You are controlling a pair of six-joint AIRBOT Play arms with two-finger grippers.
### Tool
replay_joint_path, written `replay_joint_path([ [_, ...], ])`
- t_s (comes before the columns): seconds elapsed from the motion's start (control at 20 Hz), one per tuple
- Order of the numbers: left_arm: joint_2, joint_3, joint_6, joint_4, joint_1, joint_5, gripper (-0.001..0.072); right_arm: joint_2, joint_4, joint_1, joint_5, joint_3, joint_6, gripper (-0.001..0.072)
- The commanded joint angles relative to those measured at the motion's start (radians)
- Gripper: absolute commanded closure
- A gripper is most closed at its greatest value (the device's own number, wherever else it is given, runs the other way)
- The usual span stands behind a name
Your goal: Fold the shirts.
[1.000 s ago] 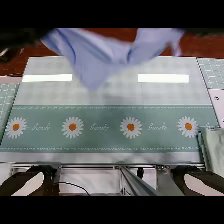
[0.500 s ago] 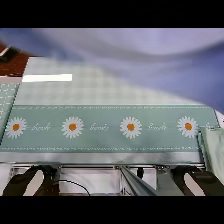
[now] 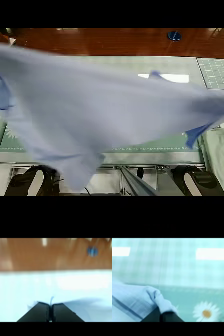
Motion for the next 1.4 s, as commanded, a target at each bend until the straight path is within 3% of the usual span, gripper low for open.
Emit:
replay_joint_path([
  [0.0,-0.002,-0.371,0.032,-0.094,-0.019,0.050,0.0686,0.039,0.187,0.000,-0.136,-0.447,0.016,0.0685],
  [0.15,-0.061,-0.579,0.033,-0.103,-0.068,0.254,0.0686,-0.026,0.207,0.000,-0.380,-0.641,-0.004,0.0685],
  [0.3,-0.238,-0.600,0.034,-0.106,-0.147,0.446,0.0686,-0.287,0.214,-0.001,-0.528,-0.611,-0.087,0.0685],
  [0.4,-0.384,-0.550,0.033,-0.106,-0.192,0.575,0.0686,-0.512,0.232,-0.031,-0.565,-0.506,-0.141,0.0685],
  [0.55,-0.603,-0.395,0.033,-0.131,-0.210,0.610,0.0686,-0.845,0.366,-0.130,-0.530,-0.264,-0.217,0.0682],
  [0.7,-0.785,-0.230,0.033,-0.165,-0.227,0.554,0.0681,-1.082,0.532,-0.178,-0.476,-0.041,-0.246,0.0667],
  [0.75,-0.826,-0.190,0.033,-0.175,-0.230,0.529,0.0577,-1.134,0.589,-0.183,-0.474,0.012,-0.246,0.0419],
  [0.8,-0.859,-0.151,0.033,-0.173,-0.233,0.492,0.0159,-1.167,0.638,-0.190,-0.459,0.053,-0.247,0.0064],
  [0.85,-0.882,-0.115,0.031,-0.164,-0.226,0.429,0.0001,-1.183,0.663,-0.204,-0.433,0.093,-0.254,0.0090],
  [1.0,-0.896,-0.019,0.033,-0.009,-0.141,0.126,0.0004,-1.153,0.619,-0.304,-0.282,0.169,-0.294,0.0093],
  [1.15,-0.883,-0.072,0.033,0.043,-0.008,-0.162,0.0007,-1.047,0.341,-0.439,-0.162,0.128,-0.301,0.0095],
  [1.25,-0.856,-0.231,0.034,0.001,0.062,-0.222,0.0007,-0.935,0.252,-0.523,-0.198,-0.037,-0.272,0.0095],
  [1.35,-0.797,-0.438,0.085,-0.089,0.109,-0.155,0.0006,-0.805,0.289,-0.592,-0.296,-0.289,-0.245,0.0095],
])
